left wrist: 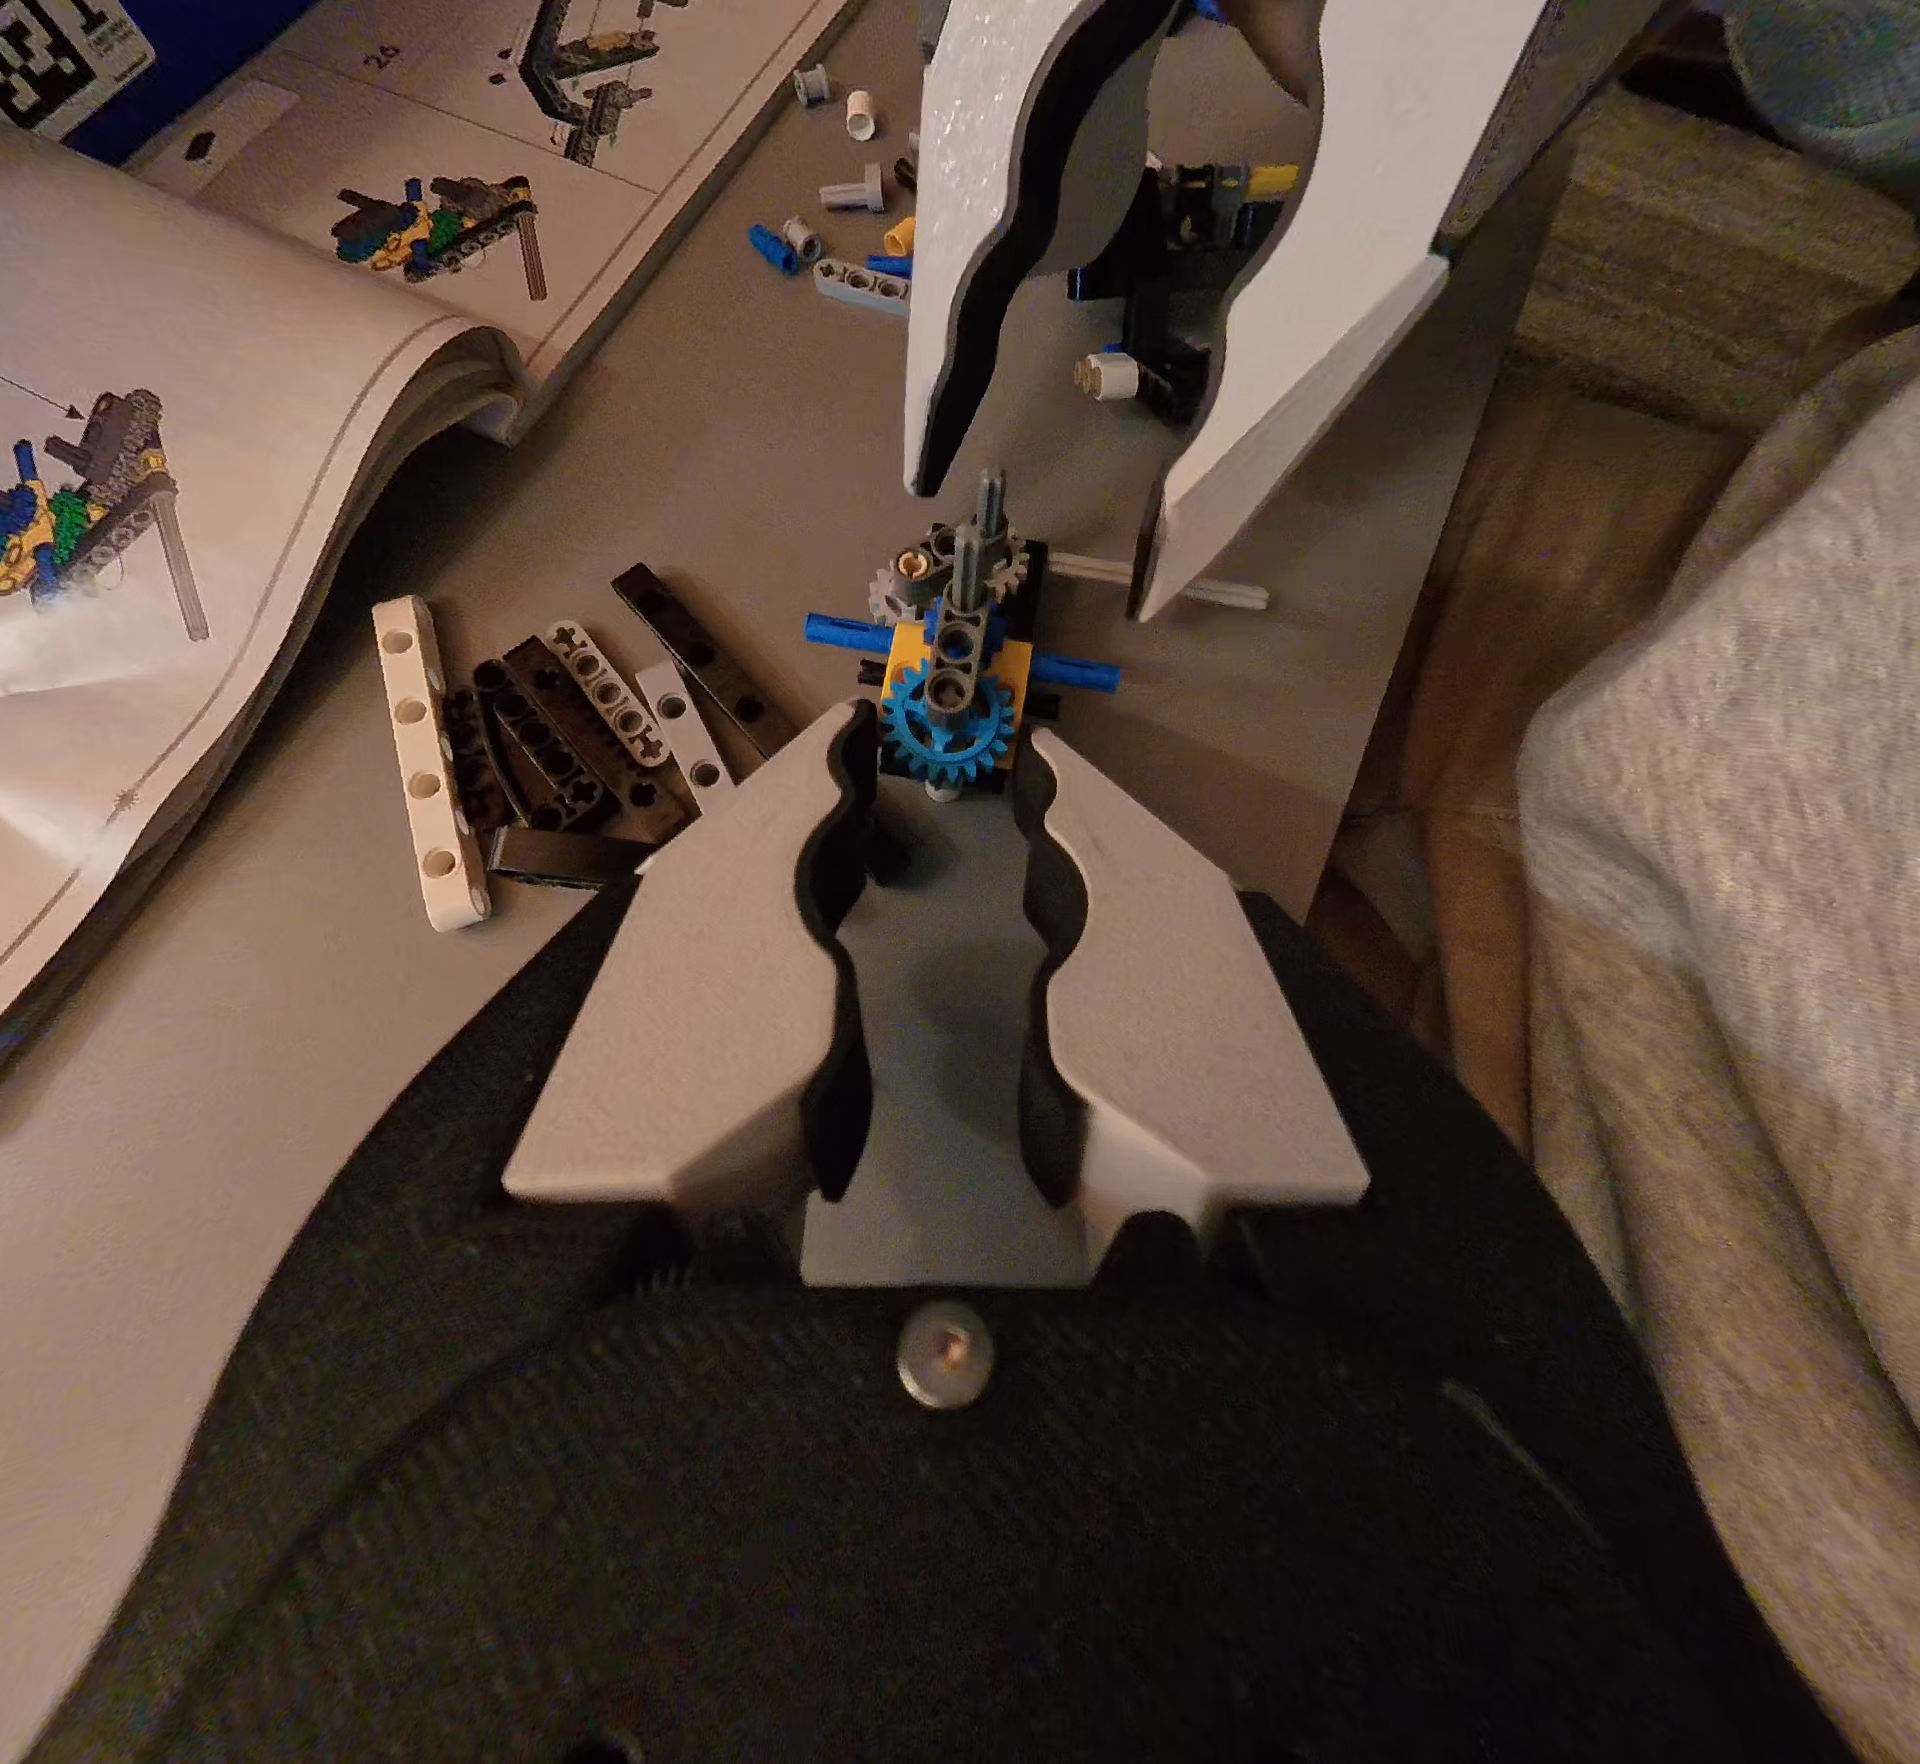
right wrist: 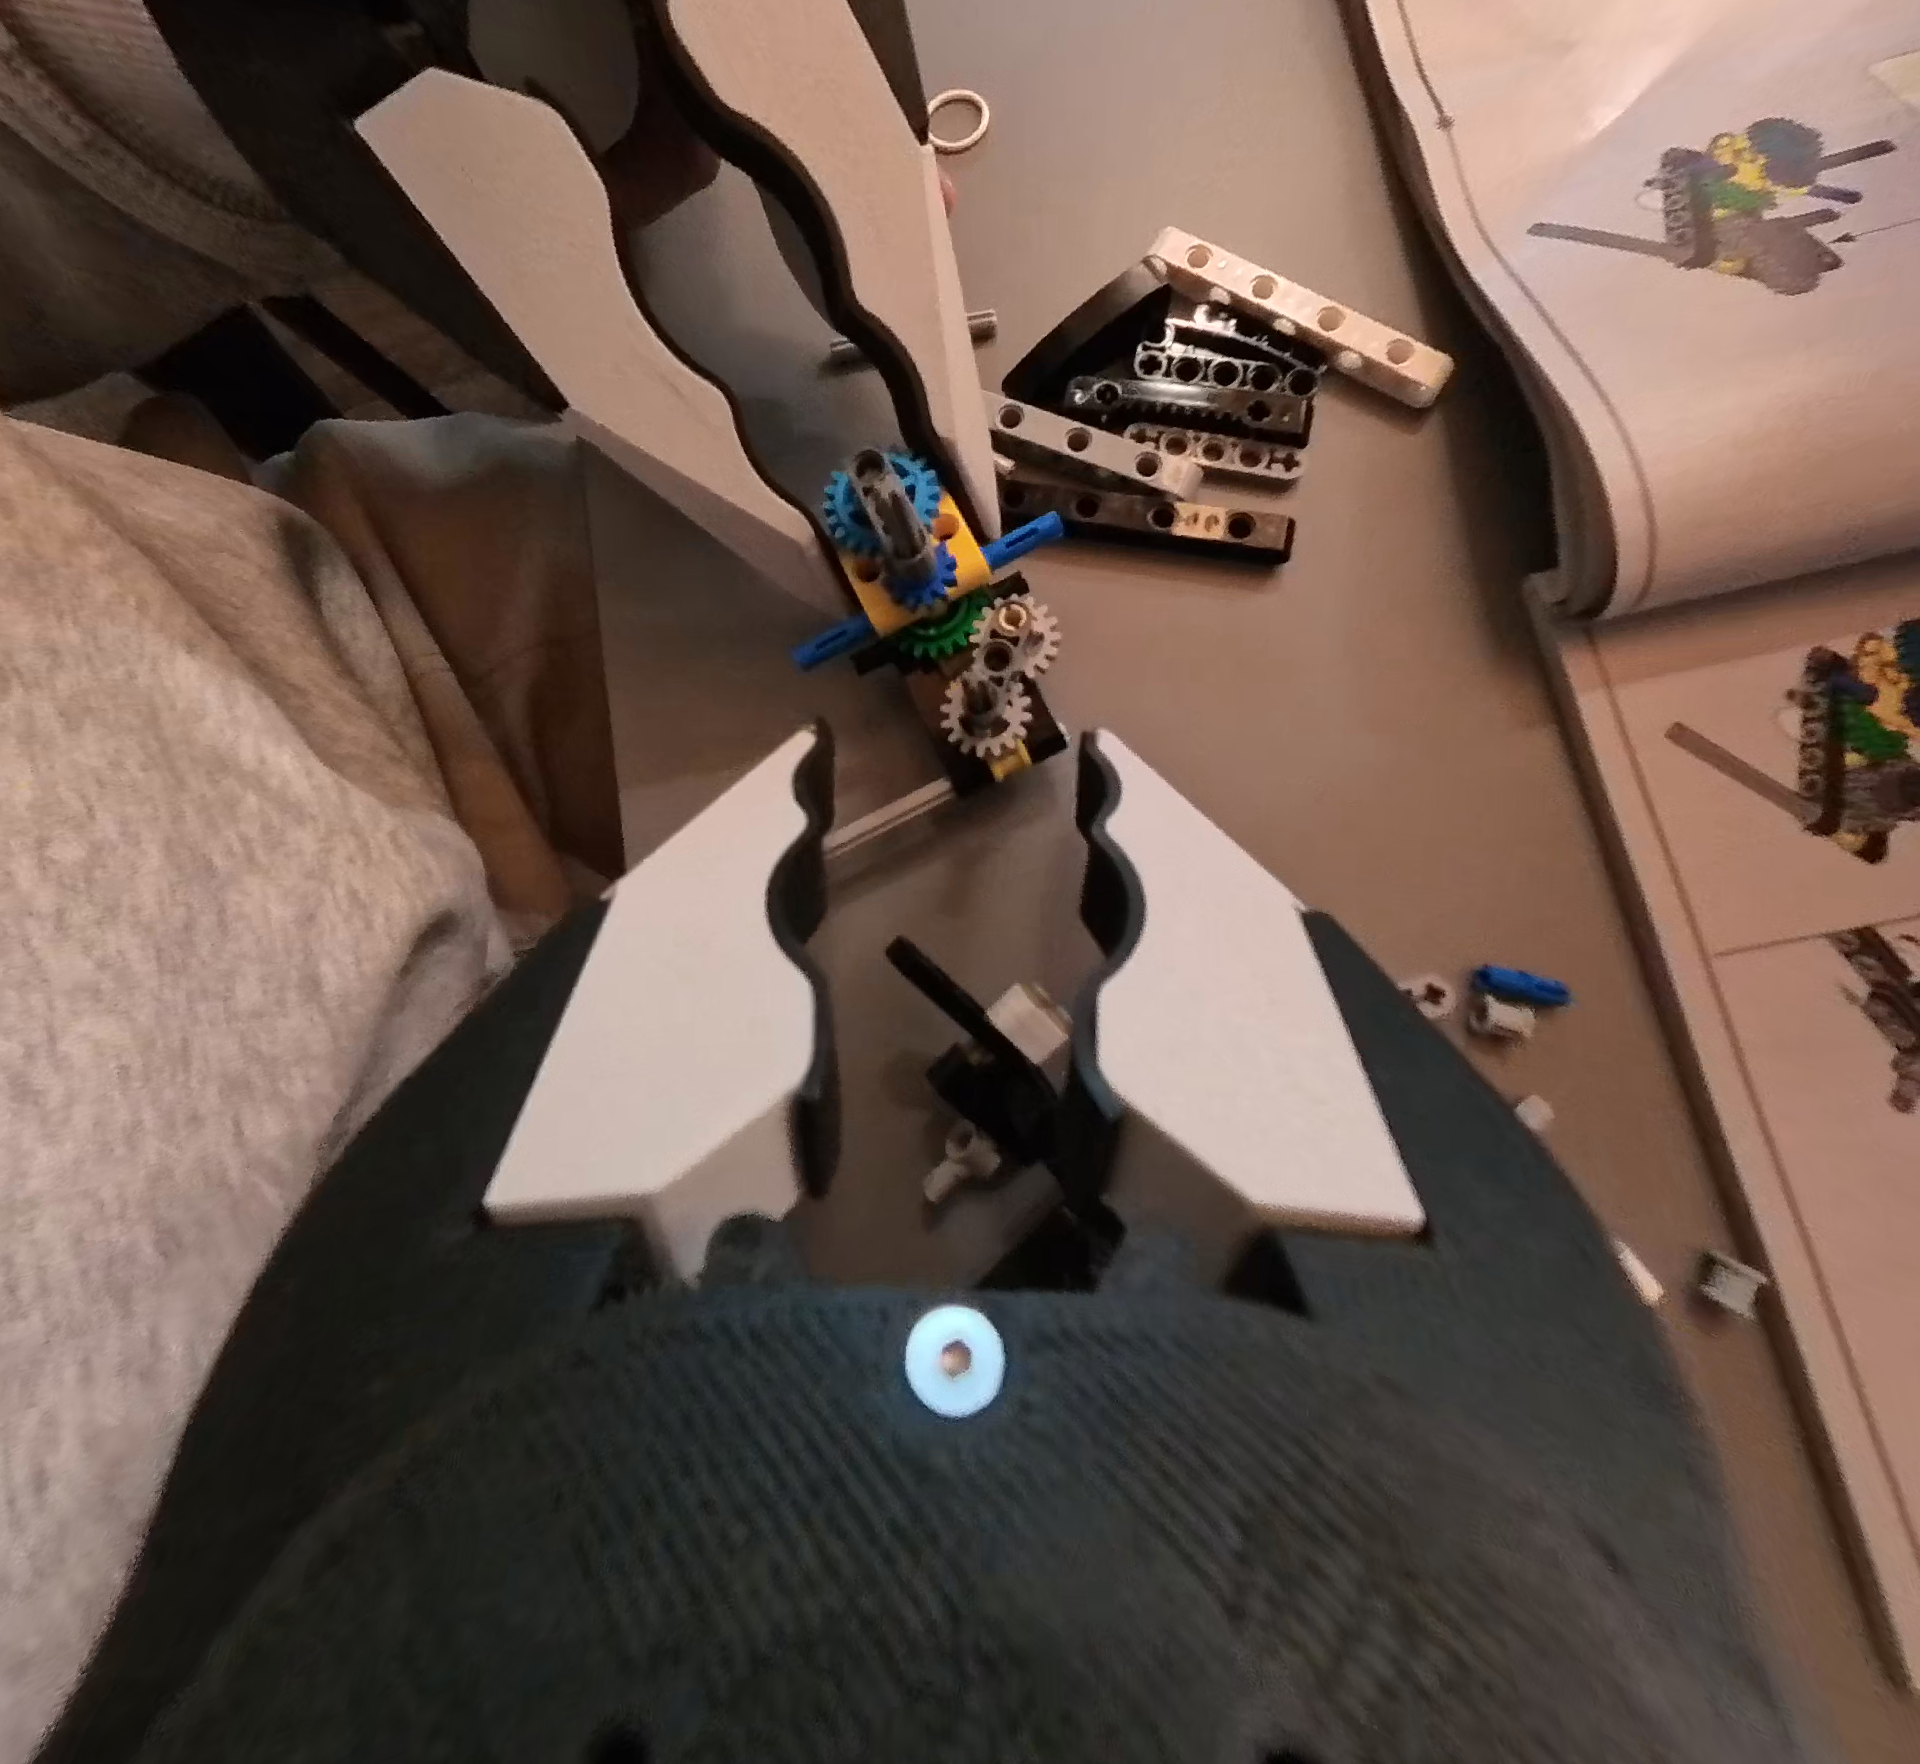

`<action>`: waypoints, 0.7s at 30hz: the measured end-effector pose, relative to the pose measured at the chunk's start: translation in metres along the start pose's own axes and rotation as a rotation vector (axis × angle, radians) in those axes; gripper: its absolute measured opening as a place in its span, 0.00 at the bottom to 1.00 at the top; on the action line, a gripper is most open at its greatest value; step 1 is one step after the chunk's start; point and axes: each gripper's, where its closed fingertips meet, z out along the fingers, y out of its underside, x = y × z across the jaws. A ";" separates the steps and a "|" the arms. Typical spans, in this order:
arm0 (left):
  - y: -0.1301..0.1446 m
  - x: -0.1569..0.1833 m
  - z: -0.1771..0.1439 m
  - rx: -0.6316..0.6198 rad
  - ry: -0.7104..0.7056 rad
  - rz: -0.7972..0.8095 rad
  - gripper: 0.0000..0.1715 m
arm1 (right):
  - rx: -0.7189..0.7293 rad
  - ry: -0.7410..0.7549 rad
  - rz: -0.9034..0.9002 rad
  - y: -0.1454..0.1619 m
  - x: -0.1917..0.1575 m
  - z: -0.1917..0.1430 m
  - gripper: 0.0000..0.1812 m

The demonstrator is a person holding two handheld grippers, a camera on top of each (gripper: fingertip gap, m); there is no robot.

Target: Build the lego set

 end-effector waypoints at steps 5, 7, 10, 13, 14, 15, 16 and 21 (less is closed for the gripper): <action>0.000 0.000 0.000 0.000 -0.001 0.001 0.14 | 0.023 0.006 0.000 -0.001 0.001 -0.004 0.22; 0.000 0.000 0.000 0.000 -0.002 0.001 0.14 | 0.033 0.007 -0.002 -0.002 0.001 -0.005 0.22; 0.000 0.000 0.000 -0.001 -0.003 0.003 0.14 | 0.048 -0.011 -0.010 -0.004 -0.004 -0.003 0.21; 0.000 0.000 0.000 -0.001 -0.006 0.006 0.14 | 0.031 0.009 -0.025 -0.002 -0.003 0.000 0.21; 0.000 0.000 0.000 -0.001 -0.007 0.008 0.14 | 0.025 0.016 -0.029 -0.001 -0.003 0.001 0.21; 0.000 0.000 0.000 -0.001 -0.008 0.009 0.14 | 0.022 0.021 -0.033 -0.001 -0.003 0.002 0.21; 0.000 0.000 0.000 -0.001 -0.008 0.009 0.14 | 0.019 0.026 -0.034 -0.001 -0.002 0.002 0.21; 0.000 0.000 0.000 -0.002 -0.008 0.008 0.14 | -0.006 0.050 -0.051 0.001 -0.001 0.004 0.19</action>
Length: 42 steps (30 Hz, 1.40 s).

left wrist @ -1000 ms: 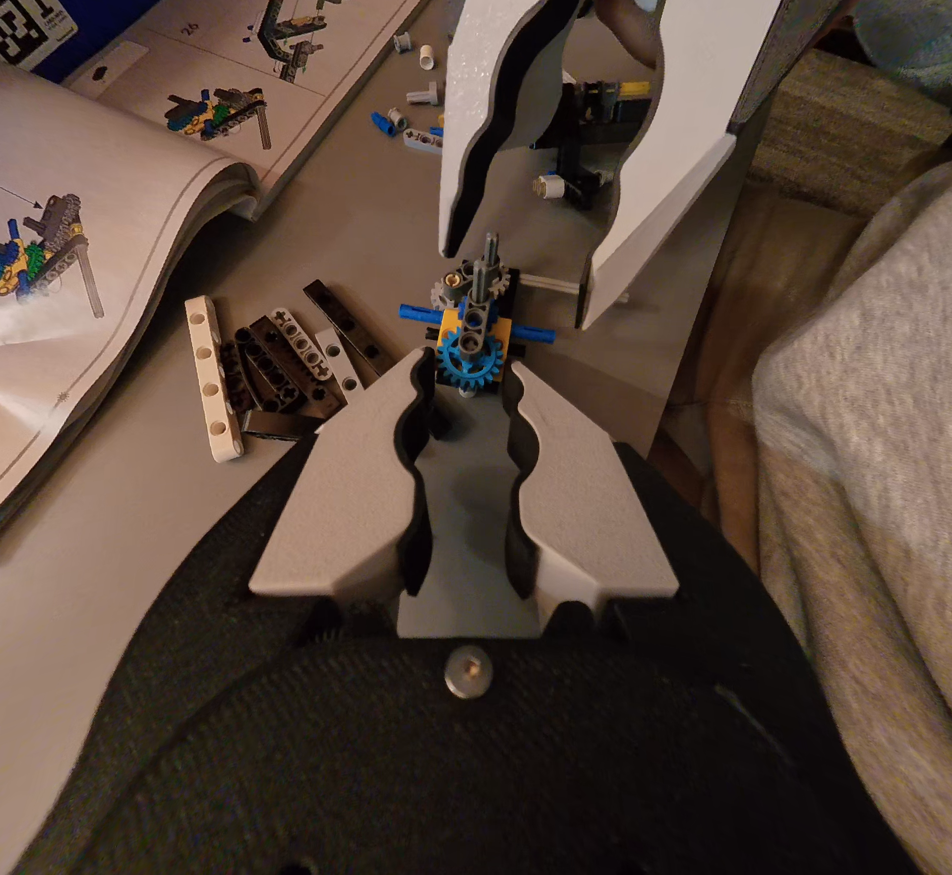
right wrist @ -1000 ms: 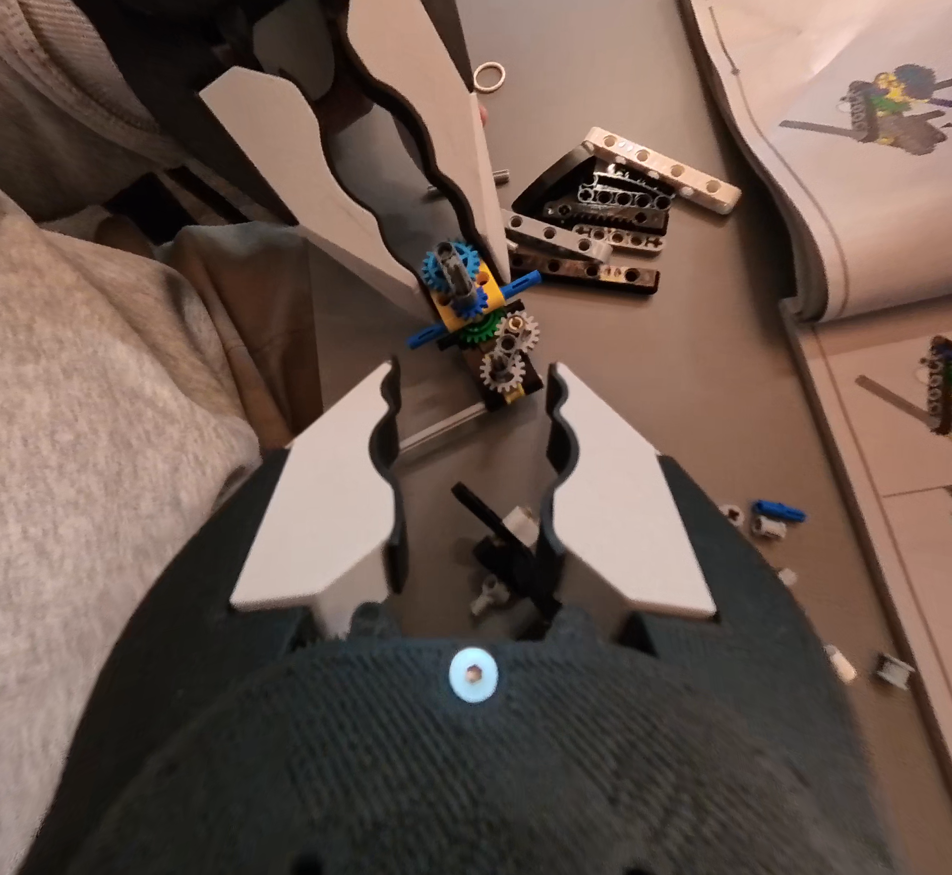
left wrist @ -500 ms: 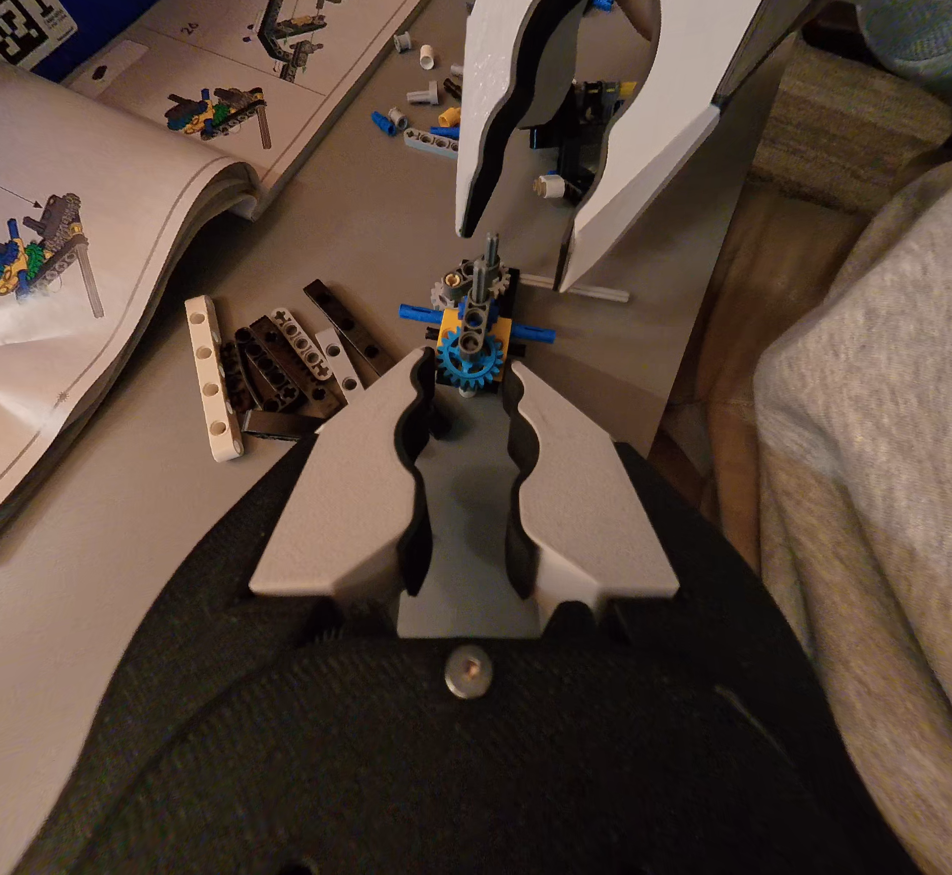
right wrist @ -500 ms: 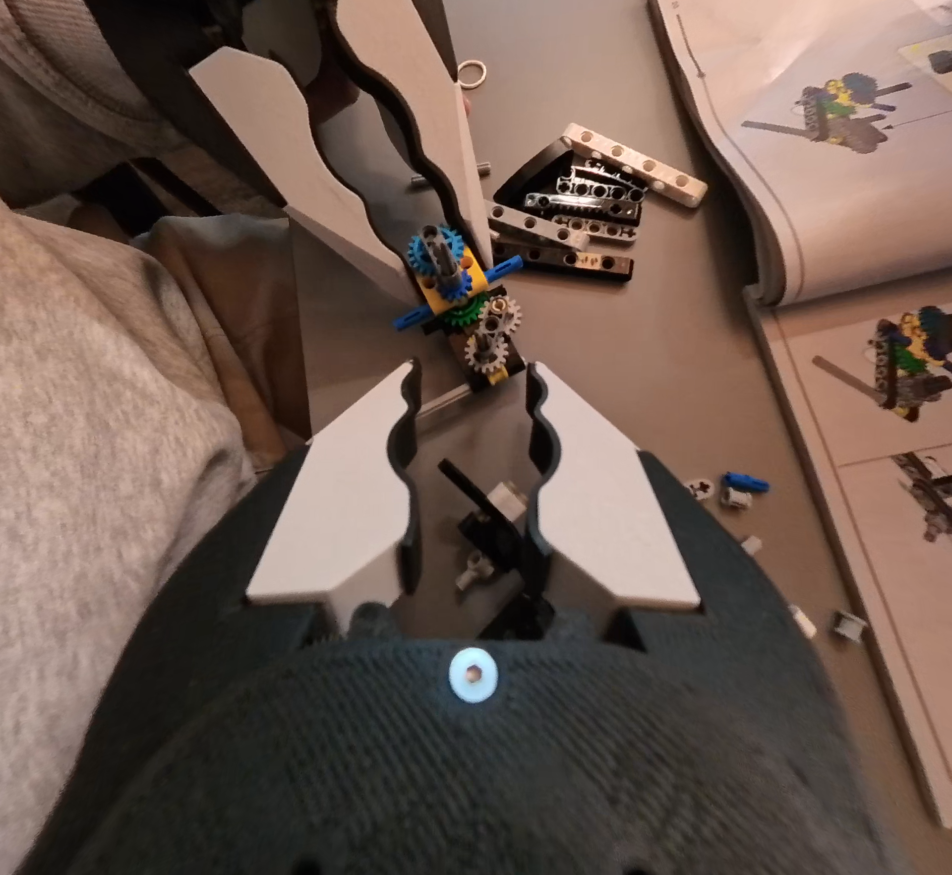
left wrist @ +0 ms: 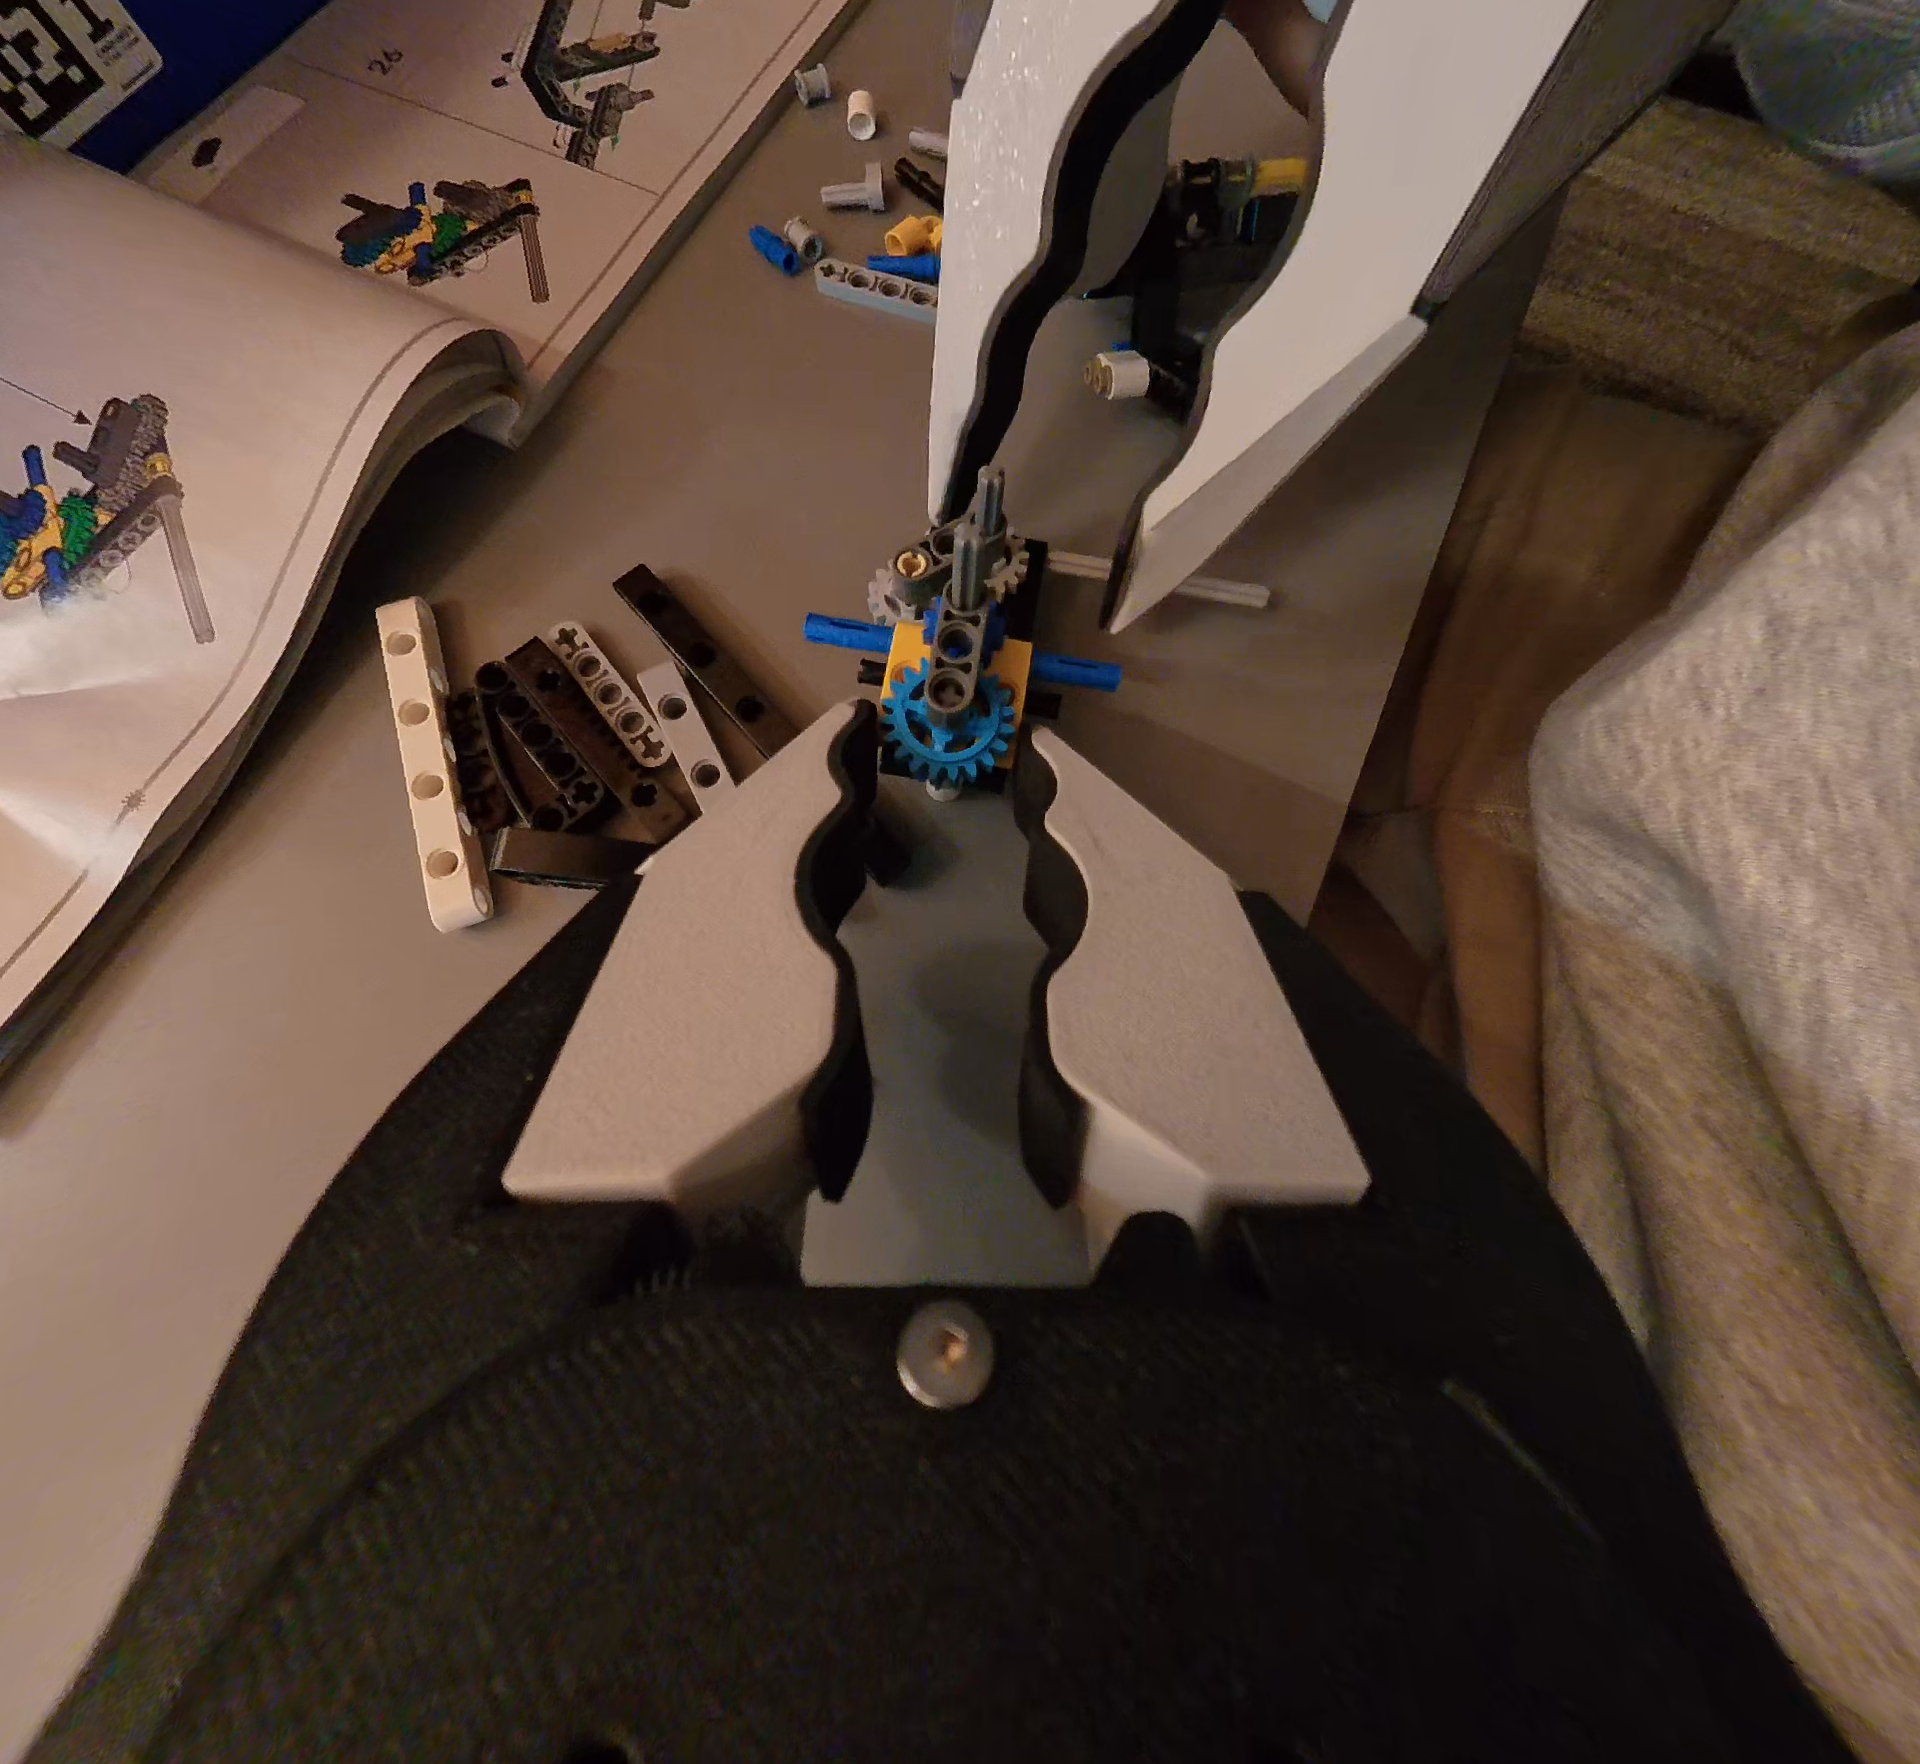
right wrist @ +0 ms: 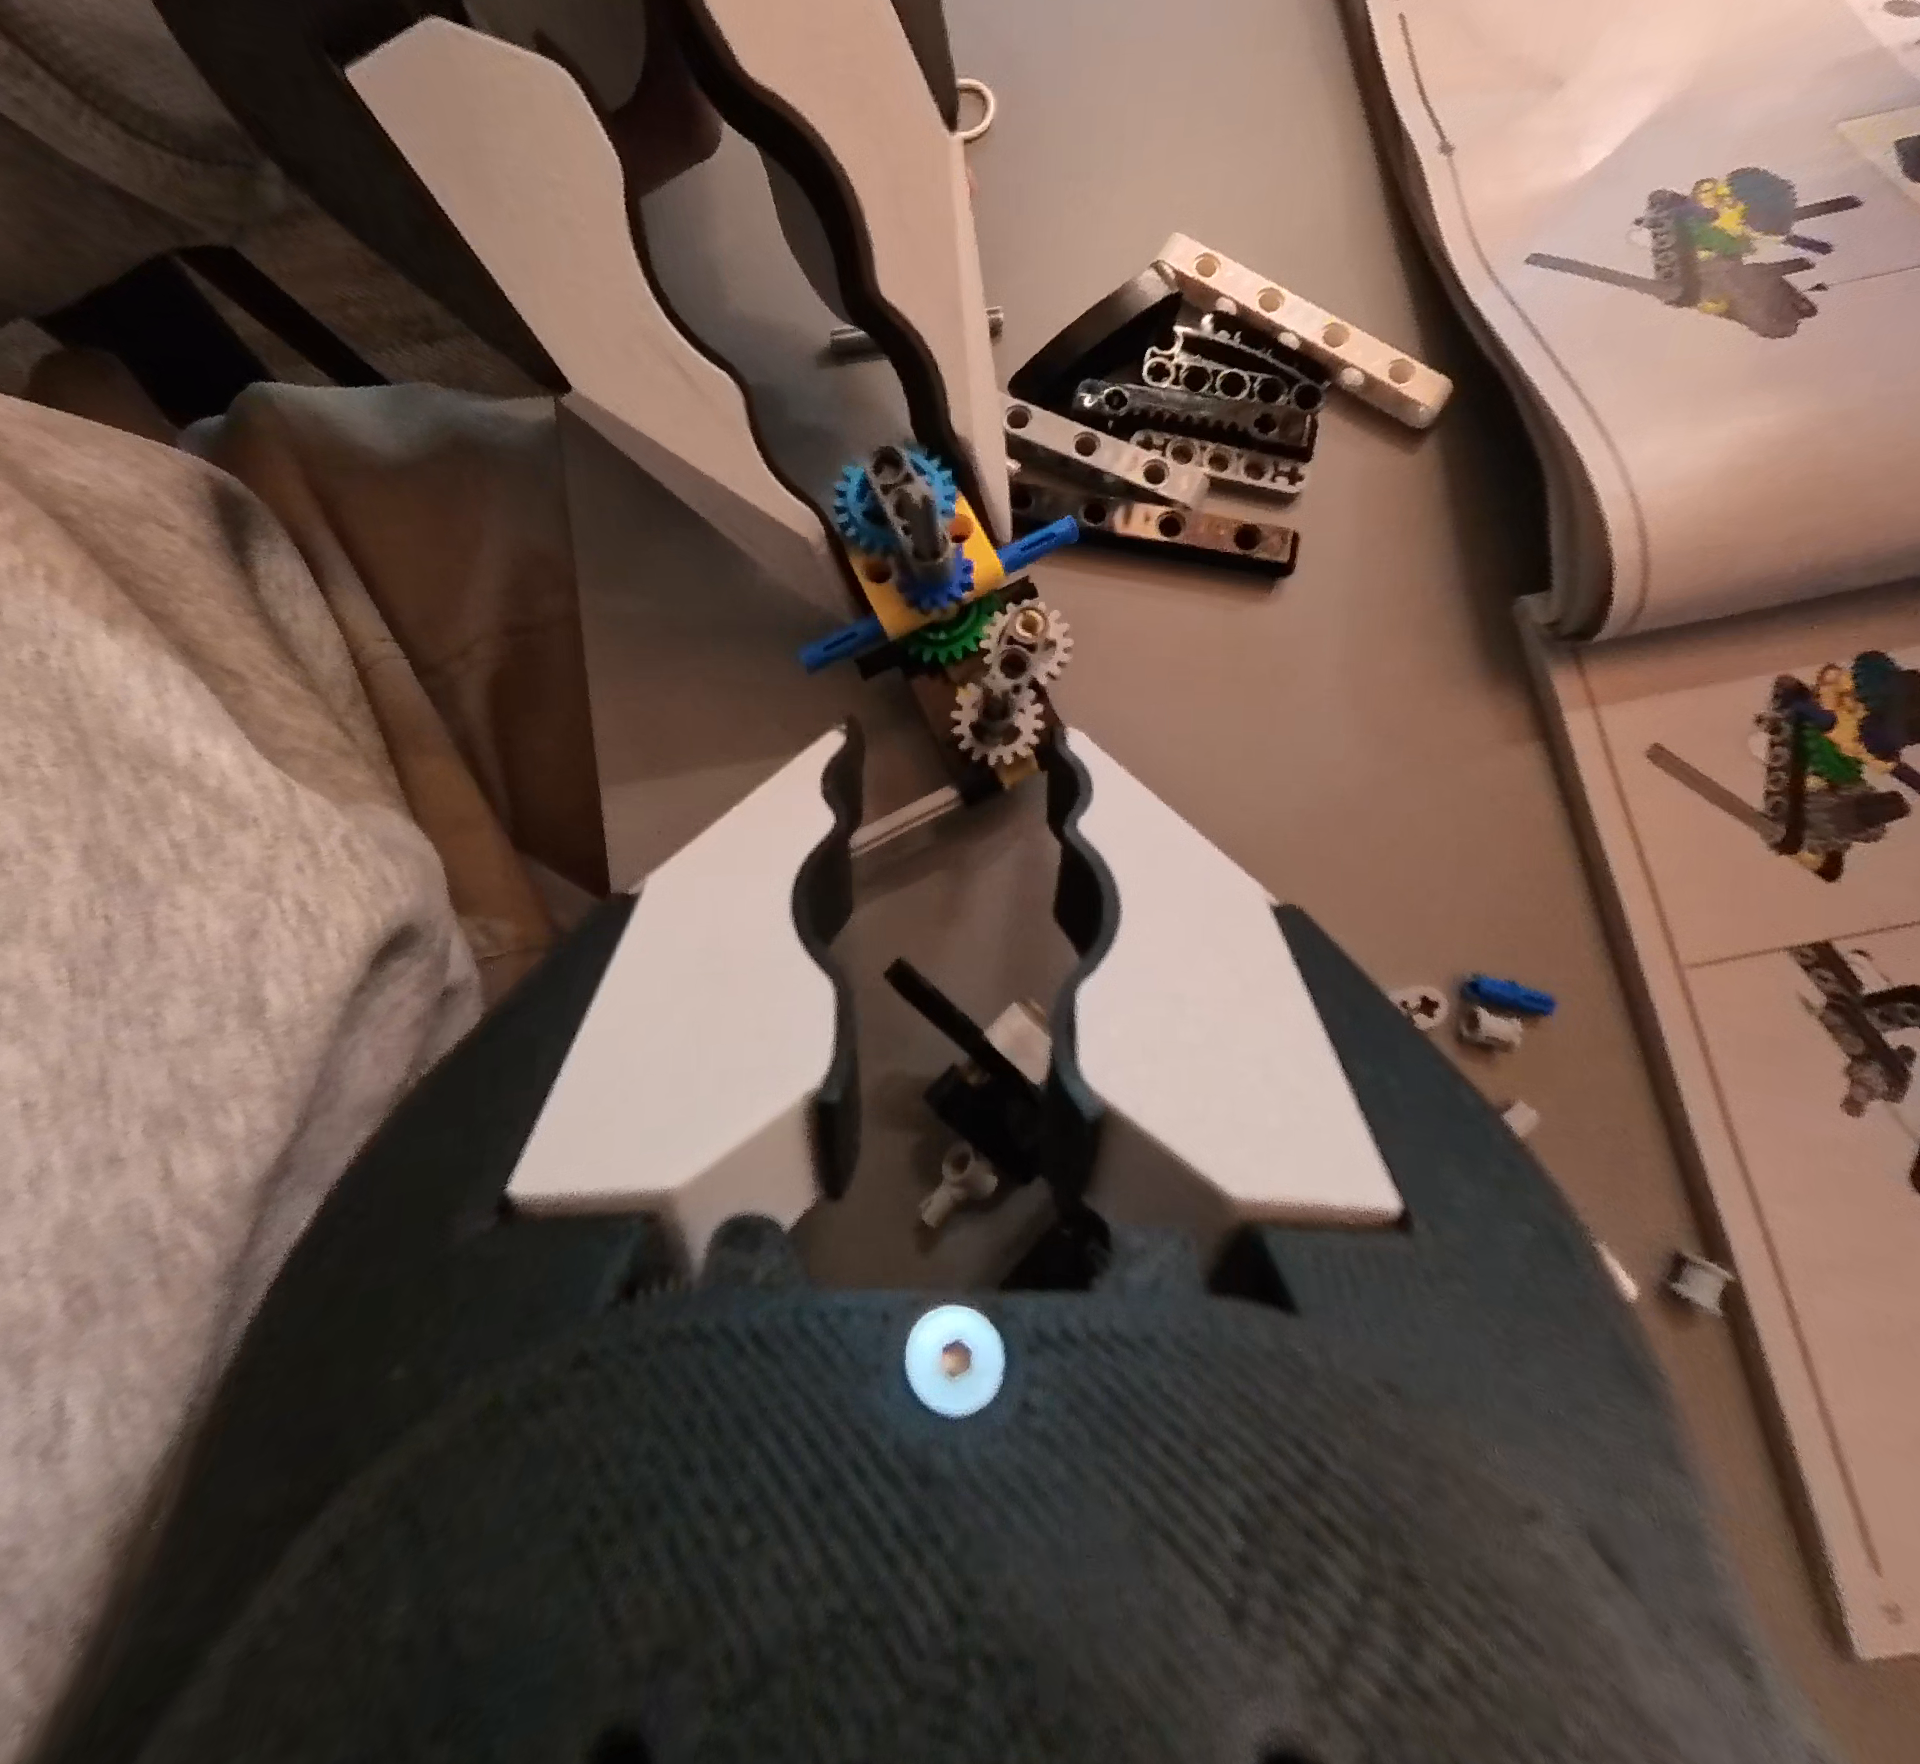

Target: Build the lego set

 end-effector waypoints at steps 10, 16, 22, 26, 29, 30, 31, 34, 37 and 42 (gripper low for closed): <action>0.000 0.000 0.000 -0.001 0.001 0.000 0.14 | -0.021 0.091 -0.076 0.000 0.006 0.002 0.11; 0.000 0.000 0.000 -0.001 0.000 0.002 0.14 | -0.015 0.090 -0.081 0.001 0.006 0.002 0.10; 0.000 0.000 0.000 -0.001 0.000 0.002 0.14 | -0.018 0.096 -0.088 0.001 0.006 0.001 0.10; 0.000 0.000 0.000 -0.001 0.000 0.002 0.14 | -0.015 0.095 -0.084 0.002 0.007 0.001 0.09; 0.000 0.000 0.000 -0.002 -0.001 0.003 0.14 | -0.016 0.097 -0.083 0.002 0.007 0.000 0.09; 0.000 0.000 0.000 -0.002 -0.002 0.003 0.14 | -0.016 0.097 -0.083 0.002 0.007 0.000 0.09; 0.000 0.000 0.000 -0.002 -0.002 0.003 0.14 | -0.016 0.098 -0.083 0.002 0.007 0.000 0.09; 0.000 0.000 0.000 -0.002 -0.002 0.003 0.14 | -0.013 0.100 -0.083 0.002 0.007 0.001 0.09; 0.000 0.000 0.000 -0.002 -0.002 0.002 0.14 | -0.011 0.098 -0.081 0.001 0.007 0.002 0.10; 0.000 0.000 0.000 -0.001 -0.003 -0.001 0.14 | -0.013 0.097 -0.084 0.000 0.007 0.003 0.11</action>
